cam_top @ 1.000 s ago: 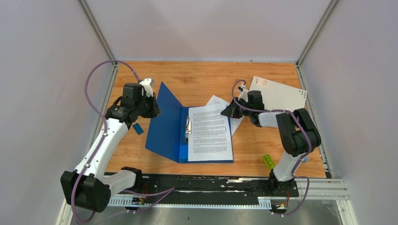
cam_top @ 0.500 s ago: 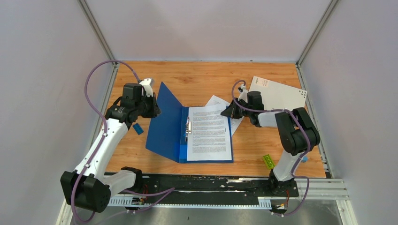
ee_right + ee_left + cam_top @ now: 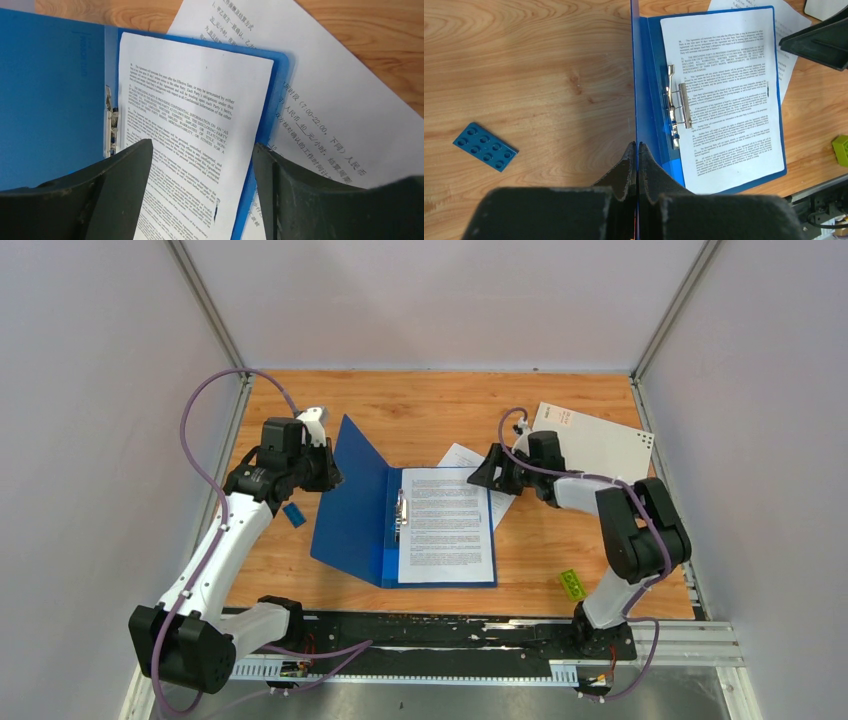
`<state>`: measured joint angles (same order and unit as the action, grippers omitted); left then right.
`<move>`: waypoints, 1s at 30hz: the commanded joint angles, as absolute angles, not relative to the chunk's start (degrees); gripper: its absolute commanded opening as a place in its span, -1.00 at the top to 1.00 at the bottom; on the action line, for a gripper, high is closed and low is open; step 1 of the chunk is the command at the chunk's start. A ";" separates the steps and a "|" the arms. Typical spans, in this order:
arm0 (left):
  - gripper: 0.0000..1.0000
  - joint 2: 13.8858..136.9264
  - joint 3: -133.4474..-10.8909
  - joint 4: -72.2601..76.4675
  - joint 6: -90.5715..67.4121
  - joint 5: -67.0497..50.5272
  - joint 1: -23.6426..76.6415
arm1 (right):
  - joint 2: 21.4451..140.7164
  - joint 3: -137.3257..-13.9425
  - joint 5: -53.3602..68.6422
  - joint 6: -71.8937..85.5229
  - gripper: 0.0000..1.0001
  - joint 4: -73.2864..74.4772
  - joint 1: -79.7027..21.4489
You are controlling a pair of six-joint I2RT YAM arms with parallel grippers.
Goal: Put the files into the folder
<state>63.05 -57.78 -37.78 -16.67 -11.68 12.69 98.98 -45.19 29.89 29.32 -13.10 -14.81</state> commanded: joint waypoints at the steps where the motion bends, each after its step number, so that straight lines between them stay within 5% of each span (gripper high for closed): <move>1: 1.00 61.32 -57.94 -37.10 -17.05 -12.74 13.02 | 93.17 -51.44 24.58 26.31 -0.54 -0.60 -14.61; 8: 1.00 61.38 -58.53 -37.10 -16.88 -13.71 13.01 | 93.57 -56.82 30.02 23.91 -0.61 -2.72 -19.88; 30: 1.00 61.05 -58.56 -37.22 -17.23 -14.34 13.01 | 121.28 -83.28 38.67 17.68 -0.40 -0.73 -33.81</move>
